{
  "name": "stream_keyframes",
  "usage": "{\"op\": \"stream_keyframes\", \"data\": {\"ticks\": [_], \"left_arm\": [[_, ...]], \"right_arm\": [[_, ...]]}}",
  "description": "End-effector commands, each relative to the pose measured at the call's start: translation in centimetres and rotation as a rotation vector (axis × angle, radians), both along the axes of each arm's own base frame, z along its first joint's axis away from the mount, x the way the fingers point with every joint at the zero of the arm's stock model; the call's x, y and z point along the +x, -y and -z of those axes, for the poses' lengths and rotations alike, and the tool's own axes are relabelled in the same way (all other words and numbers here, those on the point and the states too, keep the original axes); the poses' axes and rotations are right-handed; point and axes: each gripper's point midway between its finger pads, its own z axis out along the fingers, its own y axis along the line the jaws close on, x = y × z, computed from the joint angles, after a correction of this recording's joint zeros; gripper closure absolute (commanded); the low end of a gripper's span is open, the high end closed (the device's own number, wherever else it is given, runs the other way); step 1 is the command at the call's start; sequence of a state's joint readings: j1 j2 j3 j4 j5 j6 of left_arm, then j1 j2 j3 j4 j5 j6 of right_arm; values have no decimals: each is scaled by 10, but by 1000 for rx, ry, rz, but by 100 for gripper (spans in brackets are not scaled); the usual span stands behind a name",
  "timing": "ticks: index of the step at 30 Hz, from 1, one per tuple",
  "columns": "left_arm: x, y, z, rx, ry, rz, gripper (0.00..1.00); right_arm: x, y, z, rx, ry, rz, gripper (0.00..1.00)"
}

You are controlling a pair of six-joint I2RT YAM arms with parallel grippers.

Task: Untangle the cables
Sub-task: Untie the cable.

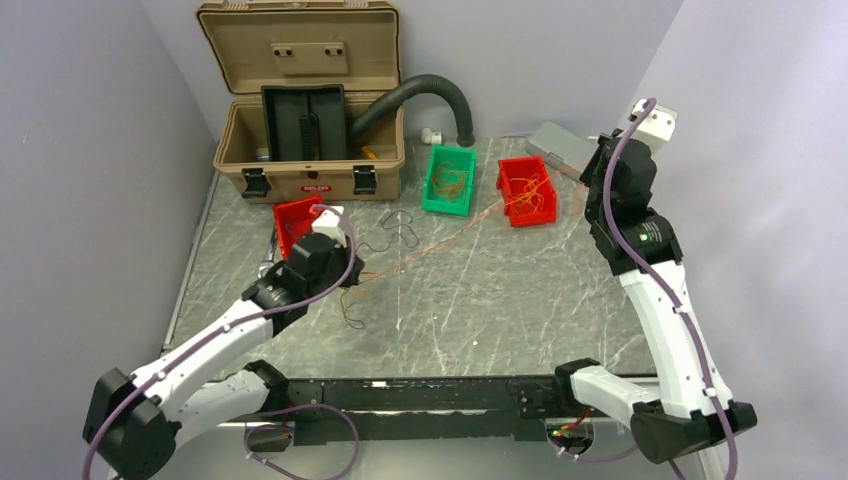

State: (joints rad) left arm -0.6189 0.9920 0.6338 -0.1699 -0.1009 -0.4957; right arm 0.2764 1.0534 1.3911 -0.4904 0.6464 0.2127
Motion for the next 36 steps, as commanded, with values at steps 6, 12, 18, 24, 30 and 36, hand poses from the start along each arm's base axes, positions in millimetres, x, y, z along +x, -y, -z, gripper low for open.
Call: {"op": "stream_keyframes", "data": {"ticks": [6,12,18,24,30,36], "left_arm": [[-1,-61,-24,96,52,-261,100],[-2,-80,-14,116,2,-358,100],[-13,-123,11,175,-141,-618,100],[0,-83,2,55,-64,-393,100],[4,-47,-15,-6,-2,-178,100],[8,-33,-20,-4,29,-87,100]], "right_arm": [[14,29,28,129,-8,145,100],[4,55,32,162,23,281,100],[-20,83,31,188,85,478,100],[11,44,45,185,9,190,100],[7,31,103,222,-116,150,98],[-8,26,181,285,-287,194,20]]}}
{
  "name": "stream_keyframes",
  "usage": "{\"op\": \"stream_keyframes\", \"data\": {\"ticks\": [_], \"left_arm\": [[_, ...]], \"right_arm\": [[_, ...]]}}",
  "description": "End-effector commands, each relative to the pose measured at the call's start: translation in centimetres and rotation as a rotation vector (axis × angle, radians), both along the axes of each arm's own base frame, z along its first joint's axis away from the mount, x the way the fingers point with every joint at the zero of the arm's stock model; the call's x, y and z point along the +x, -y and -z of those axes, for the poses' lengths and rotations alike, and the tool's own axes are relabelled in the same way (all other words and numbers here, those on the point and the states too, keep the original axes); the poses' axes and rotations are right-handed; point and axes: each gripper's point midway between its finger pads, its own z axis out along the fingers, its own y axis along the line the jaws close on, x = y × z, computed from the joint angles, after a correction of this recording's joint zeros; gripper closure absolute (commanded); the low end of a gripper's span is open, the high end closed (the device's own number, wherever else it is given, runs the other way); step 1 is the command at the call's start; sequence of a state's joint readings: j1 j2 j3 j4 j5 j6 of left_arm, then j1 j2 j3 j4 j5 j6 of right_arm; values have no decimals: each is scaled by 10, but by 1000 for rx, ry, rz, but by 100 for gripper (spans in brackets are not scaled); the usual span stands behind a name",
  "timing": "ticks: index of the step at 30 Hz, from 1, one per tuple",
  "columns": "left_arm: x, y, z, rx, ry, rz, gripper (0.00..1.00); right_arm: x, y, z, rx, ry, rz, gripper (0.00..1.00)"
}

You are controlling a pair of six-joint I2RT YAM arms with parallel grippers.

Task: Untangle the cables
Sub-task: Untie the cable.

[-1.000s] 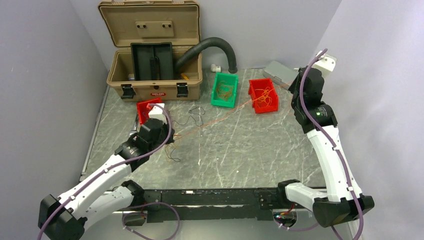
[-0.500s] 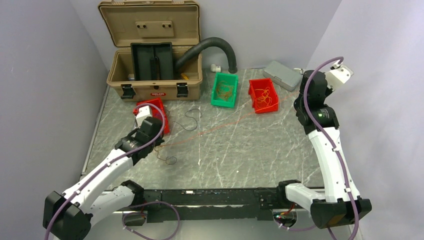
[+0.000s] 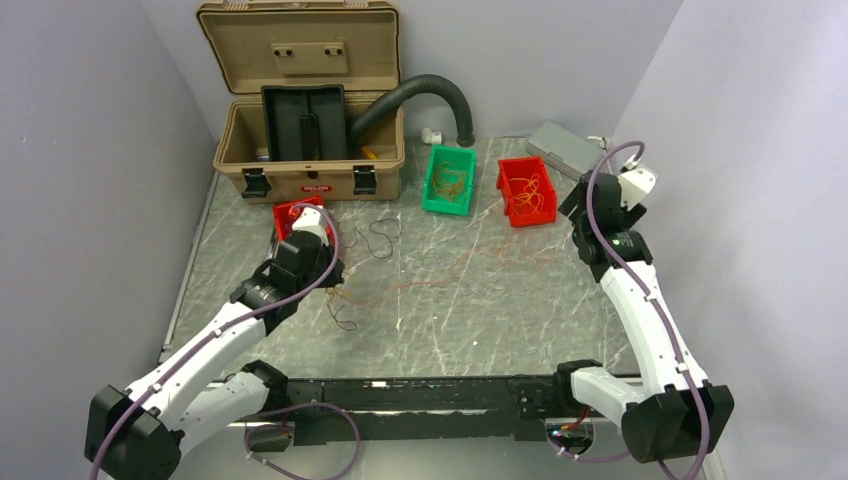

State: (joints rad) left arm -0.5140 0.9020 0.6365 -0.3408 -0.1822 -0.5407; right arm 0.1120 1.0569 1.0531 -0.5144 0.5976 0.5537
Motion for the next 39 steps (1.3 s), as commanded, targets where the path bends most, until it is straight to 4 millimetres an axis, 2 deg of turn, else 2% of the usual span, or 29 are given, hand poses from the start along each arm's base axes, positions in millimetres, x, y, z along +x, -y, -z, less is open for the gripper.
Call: {"op": "stream_keyframes", "data": {"ticks": [1,4,7,9,14,19,23,25,29,34,39], "left_arm": [[10,25,-26,-48,96,126,100],[12,27,-20,-44,90,136,100],[13,26,-15,-29,75,127,100],[14,26,-15,-29,77,128,100],[14,27,-19,-37,91,138,100],[13,25,-18,-24,85,134,100],[13,26,-19,-27,85,137,100],[13,26,-21,-31,88,137,100],[11,26,-25,-37,98,139,100],[8,24,-34,-34,107,146,100],[5,28,-42,-46,118,171,100]], "right_arm": [[-7,-16,40,52,-91,-84,19],[-9,-50,55,95,-78,-293,19],[-17,-101,55,142,19,-592,19],[-24,-135,54,153,77,-770,13],[-42,-216,65,70,45,-1083,13],[-71,-302,77,41,66,-1445,17],[-103,-358,92,-6,45,-1711,17],[-109,-377,99,-35,32,-1767,18],[-99,-401,109,-85,45,-1778,18],[-86,-421,117,-194,155,-1828,15],[-83,-434,122,-351,333,-1899,20]]}}
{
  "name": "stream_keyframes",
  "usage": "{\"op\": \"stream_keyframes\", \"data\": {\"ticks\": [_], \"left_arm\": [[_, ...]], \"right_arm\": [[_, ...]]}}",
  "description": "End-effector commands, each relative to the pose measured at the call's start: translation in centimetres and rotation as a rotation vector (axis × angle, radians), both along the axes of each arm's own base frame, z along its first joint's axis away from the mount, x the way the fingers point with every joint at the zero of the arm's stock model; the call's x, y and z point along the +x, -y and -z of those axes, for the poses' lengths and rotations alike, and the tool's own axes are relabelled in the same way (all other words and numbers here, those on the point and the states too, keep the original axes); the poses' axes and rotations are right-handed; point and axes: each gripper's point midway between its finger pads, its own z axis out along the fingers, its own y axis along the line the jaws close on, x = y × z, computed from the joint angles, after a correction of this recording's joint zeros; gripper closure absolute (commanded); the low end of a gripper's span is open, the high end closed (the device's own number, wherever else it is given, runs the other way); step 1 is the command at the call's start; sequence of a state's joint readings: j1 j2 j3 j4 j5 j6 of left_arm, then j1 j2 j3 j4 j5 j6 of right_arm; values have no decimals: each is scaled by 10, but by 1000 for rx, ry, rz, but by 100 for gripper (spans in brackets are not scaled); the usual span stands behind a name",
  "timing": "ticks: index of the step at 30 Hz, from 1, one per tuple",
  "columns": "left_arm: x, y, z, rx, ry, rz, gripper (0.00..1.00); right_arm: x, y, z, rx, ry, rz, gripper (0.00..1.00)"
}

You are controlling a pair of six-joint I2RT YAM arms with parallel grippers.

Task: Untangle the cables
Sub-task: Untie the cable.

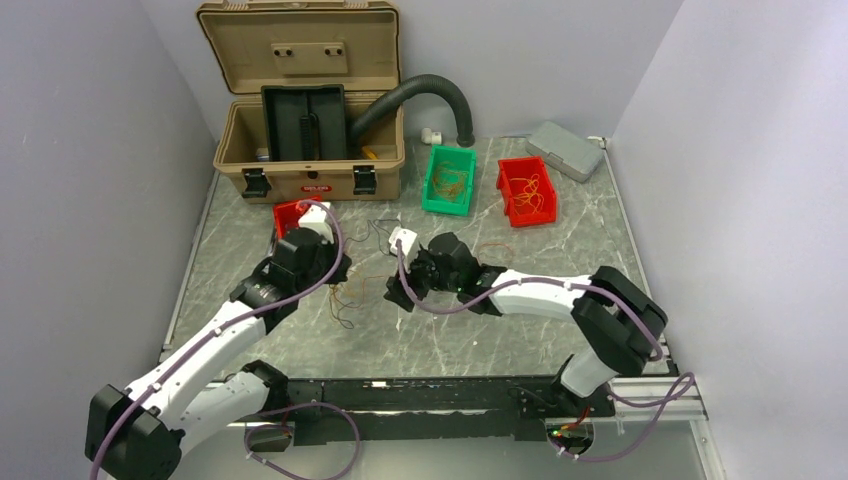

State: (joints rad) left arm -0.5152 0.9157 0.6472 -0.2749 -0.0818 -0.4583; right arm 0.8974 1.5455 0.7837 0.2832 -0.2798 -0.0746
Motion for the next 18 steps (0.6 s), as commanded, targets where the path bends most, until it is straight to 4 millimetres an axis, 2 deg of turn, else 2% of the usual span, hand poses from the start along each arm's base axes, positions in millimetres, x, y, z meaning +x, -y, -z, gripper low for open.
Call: {"op": "stream_keyframes", "data": {"ticks": [1,5,9,18], "left_arm": [[2,10,-31,-41,65,48,100],[0,15,-38,-60,72,78,100],[1,16,-45,-55,76,82,100],[4,21,-53,-48,64,106,100]], "right_arm": [[12,-28,-34,146,312,-122,20],[22,-44,-28,158,397,-170,19],[22,-57,-18,150,454,-230,20],[-5,-66,-26,247,683,-294,20]]}}
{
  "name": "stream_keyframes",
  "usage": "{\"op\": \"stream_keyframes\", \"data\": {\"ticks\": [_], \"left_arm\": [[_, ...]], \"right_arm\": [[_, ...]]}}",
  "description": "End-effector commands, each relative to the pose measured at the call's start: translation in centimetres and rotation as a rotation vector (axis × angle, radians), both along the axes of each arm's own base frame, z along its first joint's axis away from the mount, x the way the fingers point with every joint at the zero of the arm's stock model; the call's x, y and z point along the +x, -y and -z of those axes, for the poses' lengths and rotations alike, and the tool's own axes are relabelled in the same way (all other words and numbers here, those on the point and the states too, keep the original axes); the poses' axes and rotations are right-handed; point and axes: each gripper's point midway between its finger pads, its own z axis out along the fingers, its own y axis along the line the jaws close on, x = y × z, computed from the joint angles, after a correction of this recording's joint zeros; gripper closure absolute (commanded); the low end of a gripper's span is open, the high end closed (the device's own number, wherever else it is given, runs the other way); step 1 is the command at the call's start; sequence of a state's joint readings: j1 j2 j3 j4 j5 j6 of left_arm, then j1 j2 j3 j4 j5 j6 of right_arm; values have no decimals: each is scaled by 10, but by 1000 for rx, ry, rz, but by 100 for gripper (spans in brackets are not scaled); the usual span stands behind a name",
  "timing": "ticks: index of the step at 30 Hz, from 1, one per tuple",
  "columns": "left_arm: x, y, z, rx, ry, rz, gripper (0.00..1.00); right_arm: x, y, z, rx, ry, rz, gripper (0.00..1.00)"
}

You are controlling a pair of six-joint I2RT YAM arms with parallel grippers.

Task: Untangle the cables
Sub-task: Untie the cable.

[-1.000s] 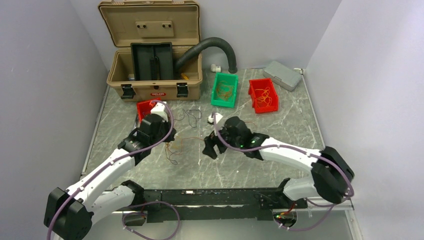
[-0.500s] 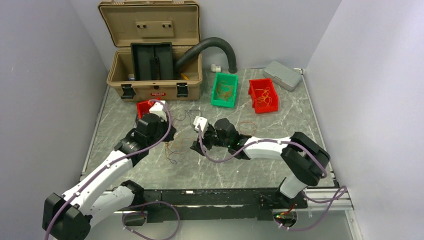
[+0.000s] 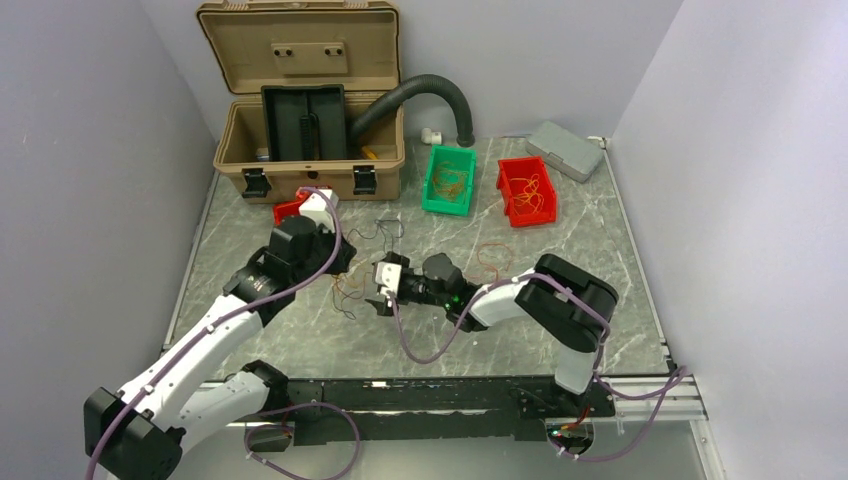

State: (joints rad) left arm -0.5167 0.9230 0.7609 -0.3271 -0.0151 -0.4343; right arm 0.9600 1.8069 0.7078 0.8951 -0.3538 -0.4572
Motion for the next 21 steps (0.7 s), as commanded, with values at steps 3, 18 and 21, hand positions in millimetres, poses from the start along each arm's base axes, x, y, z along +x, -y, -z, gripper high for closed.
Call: {"op": "stream_keyframes", "data": {"ticks": [3,18,21], "left_arm": [[3,8,-15,-12,21,36,100],[3,6,-26,-12,28,25,100],[6,-5,-25,9,34,-37,100]], "right_arm": [[-21,-18,-33,112,184,-80,21],[-32,12,-44,219,120,83,100],[-23,46,-50,270,43,252,100]]}}
